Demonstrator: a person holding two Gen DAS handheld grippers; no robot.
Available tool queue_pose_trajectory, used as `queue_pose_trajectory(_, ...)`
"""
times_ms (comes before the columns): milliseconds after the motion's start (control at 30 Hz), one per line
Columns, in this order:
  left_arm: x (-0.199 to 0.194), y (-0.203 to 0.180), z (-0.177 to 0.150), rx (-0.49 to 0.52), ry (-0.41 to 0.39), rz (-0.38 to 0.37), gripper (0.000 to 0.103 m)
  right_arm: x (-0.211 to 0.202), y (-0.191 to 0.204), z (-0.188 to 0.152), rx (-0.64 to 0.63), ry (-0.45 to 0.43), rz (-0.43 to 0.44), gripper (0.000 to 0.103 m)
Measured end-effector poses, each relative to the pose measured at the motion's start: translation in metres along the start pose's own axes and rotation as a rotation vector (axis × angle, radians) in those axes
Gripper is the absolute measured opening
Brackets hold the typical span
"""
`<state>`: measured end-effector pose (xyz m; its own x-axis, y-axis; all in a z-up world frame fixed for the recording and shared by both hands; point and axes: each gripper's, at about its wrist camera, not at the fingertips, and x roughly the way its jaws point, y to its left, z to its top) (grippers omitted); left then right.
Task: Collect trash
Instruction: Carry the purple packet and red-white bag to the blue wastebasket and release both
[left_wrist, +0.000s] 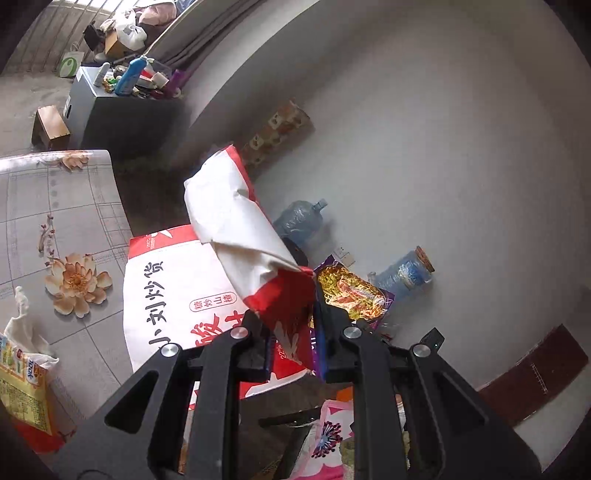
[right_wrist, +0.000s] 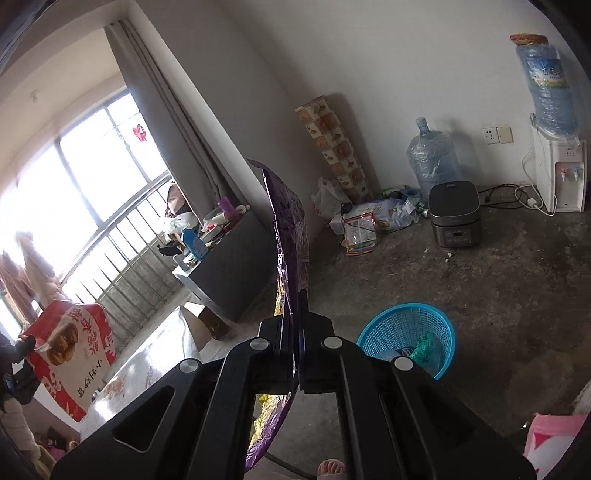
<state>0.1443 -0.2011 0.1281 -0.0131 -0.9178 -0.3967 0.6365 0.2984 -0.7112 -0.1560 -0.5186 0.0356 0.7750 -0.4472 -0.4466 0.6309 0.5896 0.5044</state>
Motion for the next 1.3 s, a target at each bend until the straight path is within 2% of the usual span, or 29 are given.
queue_pose_trajectory(100,0.086,-0.003,0.007,-0.023,0.140,-0.033,0.015,0.018,-0.024,0.002,-0.001,-0.020,-0.093,0.002)
queue_pose_trajectory(167,0.145,-0.004,0.005,-0.019,0.228,-0.018,0.015,0.036,-0.036,-0.001,-0.020,-0.022,-0.193,0.002)
queue_pose_trajectory(367,0.297,-0.003,-0.032,0.019,0.418,0.011,0.015,0.103,-0.070,-0.022,-0.100,0.019,-0.366,0.002)
queue_pose_trajectory(533,0.392,0.015,-0.063,0.029,0.525,0.031,0.016,0.155,-0.099,-0.040,-0.150,0.070,-0.430,0.002)
queue_pose_trajectory(633,0.435,0.038,-0.077,0.019,0.573,0.024,0.016,0.178,-0.124,-0.045,-0.057,0.089,-0.383,0.002)
queue_pose_trajectory(667,0.448,0.050,-0.081,0.012,0.596,0.026,0.018,0.186,-0.135,-0.048,-0.023,0.095,-0.383,0.002)
queue_pose_trajectory(700,0.462,0.059,-0.085,0.004,0.609,0.037,0.028,0.197,-0.147,-0.055,0.023,0.106,-0.365,0.002)
queue_pose_trajectory(733,0.475,0.071,-0.089,0.001,0.624,0.057,0.048,0.209,-0.163,-0.062,0.079,0.132,-0.344,0.003)
queue_pose_trajectory(767,0.485,0.081,-0.094,-0.002,0.636,0.087,0.053,0.223,-0.178,-0.073,0.123,0.171,-0.347,0.005)
queue_pose_trajectory(833,0.502,0.098,-0.103,-0.005,0.664,0.158,0.054,0.254,-0.209,-0.098,0.221,0.304,-0.337,0.007)
queue_pose_trajectory(867,0.506,0.105,-0.106,-0.027,0.681,0.174,0.054,0.264,-0.221,-0.110,0.259,0.362,-0.356,0.008)
queue_pose_trajectory(933,0.506,0.116,-0.105,-0.102,0.683,0.161,0.054,0.267,-0.236,-0.127,0.308,0.396,-0.365,0.008)
queue_pose_trajectory(1000,0.500,0.119,-0.099,-0.119,0.667,0.157,0.054,0.257,-0.243,-0.134,0.350,0.372,-0.370,0.016)
queue_pose_trajectory(1067,0.491,0.116,-0.090,-0.102,0.636,0.167,0.054,0.243,-0.251,-0.134,0.400,0.325,-0.366,0.037)
queue_pose_trajectory(1200,0.464,0.092,-0.059,-0.063,0.568,0.153,0.054,0.217,-0.264,-0.125,0.451,0.226,-0.373,0.042)
queue_pose_trajectory(1300,0.429,0.070,-0.035,-0.036,0.521,0.133,0.055,0.203,-0.269,-0.115,0.467,0.176,-0.371,0.042)
